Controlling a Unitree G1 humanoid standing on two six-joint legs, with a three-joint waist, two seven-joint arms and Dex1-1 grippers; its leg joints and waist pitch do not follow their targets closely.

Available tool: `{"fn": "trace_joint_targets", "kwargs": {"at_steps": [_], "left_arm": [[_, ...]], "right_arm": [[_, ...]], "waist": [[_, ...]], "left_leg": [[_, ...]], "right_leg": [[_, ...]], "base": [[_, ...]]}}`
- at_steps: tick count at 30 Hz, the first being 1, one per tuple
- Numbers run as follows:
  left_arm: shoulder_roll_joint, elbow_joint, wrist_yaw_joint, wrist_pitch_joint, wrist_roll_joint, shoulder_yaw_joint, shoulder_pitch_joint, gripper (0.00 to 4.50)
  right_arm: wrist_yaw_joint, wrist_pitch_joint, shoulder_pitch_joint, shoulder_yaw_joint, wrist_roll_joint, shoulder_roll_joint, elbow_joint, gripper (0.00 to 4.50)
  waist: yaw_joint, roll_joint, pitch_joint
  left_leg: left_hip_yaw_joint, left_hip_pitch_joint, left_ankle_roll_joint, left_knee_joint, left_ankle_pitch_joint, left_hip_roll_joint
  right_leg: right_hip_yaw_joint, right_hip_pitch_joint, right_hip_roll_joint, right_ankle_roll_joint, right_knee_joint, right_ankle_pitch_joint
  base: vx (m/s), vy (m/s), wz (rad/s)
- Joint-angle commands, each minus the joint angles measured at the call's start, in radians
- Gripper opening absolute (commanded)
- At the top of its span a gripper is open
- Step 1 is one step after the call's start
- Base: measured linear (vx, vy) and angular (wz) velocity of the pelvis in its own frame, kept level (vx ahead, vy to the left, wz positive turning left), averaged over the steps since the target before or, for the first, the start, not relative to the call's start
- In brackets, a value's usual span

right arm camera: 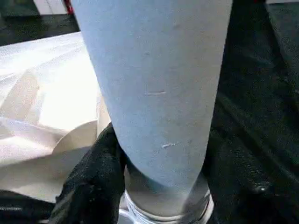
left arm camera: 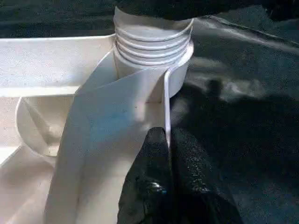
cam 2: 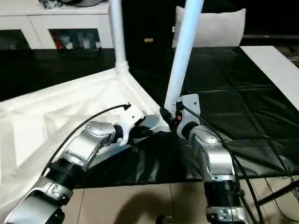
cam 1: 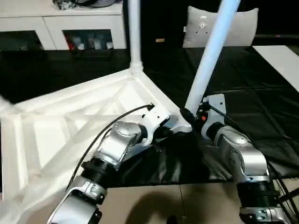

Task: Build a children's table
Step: Rotate leg to tighten

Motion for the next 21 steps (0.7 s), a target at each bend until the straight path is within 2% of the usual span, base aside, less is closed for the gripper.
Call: {"fn": "trace_joint_targets", "kwargs": {"at_steps": [1,5,12,13,14,16,18,21], "left_arm": [[-0.002,-0.012,0.02,-0.025,0.012,0.002,-0.041,0.0],[0.022,-0.021,-0.004,-0.03,0.012,-0.011,-0.032,0.0],[0.094,-0.023,-0.107,-0.085,0.004,-0.038,-0.021,0.0],[0.12,-0.025,-0.156,-0.109,0.002,-0.055,-0.017,0.0],[0.13,-0.025,-0.177,-0.115,0.001,-0.061,-0.016,0.0],[0.167,-0.025,-0.256,-0.146,-0.007,-0.084,-0.012,0.0],[0.18,-0.025,-0.284,-0.157,-0.009,-0.093,-0.011,0.0],[0.212,-0.025,-0.356,-0.192,-0.015,-0.116,-0.01,0.0]], "right_arm": [[0.055,0.016,0.012,0.077,0.049,0.055,0.01,2.94],[0.072,0.007,0.018,0.07,0.055,0.036,-0.007,3.29],[0.208,-0.043,0.041,0.056,0.062,-0.071,-0.025,3.91],[0.277,-0.054,0.054,0.066,0.067,-0.123,-0.038,3.91],[0.303,-0.058,0.058,0.07,0.07,-0.143,-0.042,4.12],[0.425,-0.077,0.073,0.088,0.09,-0.224,-0.062,4.28],[0.475,-0.083,0.077,0.096,0.095,-0.257,-0.068,4.46],[0.56,-0.099,0.077,0.109,0.102,-0.314,-0.066,4.46]], "waist": [[0.012,-0.008,-0.063],[0.017,-0.005,-0.064],[0.025,-0.002,-0.063],[0.029,-0.002,-0.064],[0.032,0.0,-0.064],[0.04,-0.001,-0.065],[0.045,-0.003,-0.064],[0.053,-0.002,-0.065]], "left_leg": [[-0.001,-0.025,0.12,-0.063,-0.06,0.023],[-0.002,-0.024,0.134,-0.063,-0.025,0.029],[-0.001,-0.022,0.132,-0.064,-0.042,0.031],[0.0,-0.021,0.133,-0.062,-0.039,0.031],[-0.001,-0.019,0.135,-0.063,-0.038,0.033],[0.0,-0.019,0.146,-0.062,-0.042,0.033],[0.002,-0.018,0.148,-0.062,-0.039,0.034],[0.002,-0.017,0.146,-0.062,-0.034,0.036]], "right_leg": [[0.058,0.071,-0.066,-0.069,-0.07,-0.366],[0.063,0.073,-0.067,-0.101,-0.059,-0.303],[0.066,0.075,-0.069,-0.112,-0.057,-0.302],[0.067,0.075,-0.069,-0.111,-0.056,-0.298],[0.067,0.075,-0.069,-0.111,-0.055,-0.296],[0.068,0.075,-0.068,-0.117,-0.052,-0.285],[0.07,0.075,-0.069,-0.118,-0.052,-0.283],[0.069,0.074,-0.07,-0.127,-0.05,-0.285]], "base": [[0.0,0.0,0.0],[0.0,0.0,0.0],[0.0,0.0,0.0],[0.0,0.0,0.0],[0.0,0.0,0.0],[0.0,0.0,0.0],[0.0,0.0,0.0],[0.0,0.0,0.0]]}}
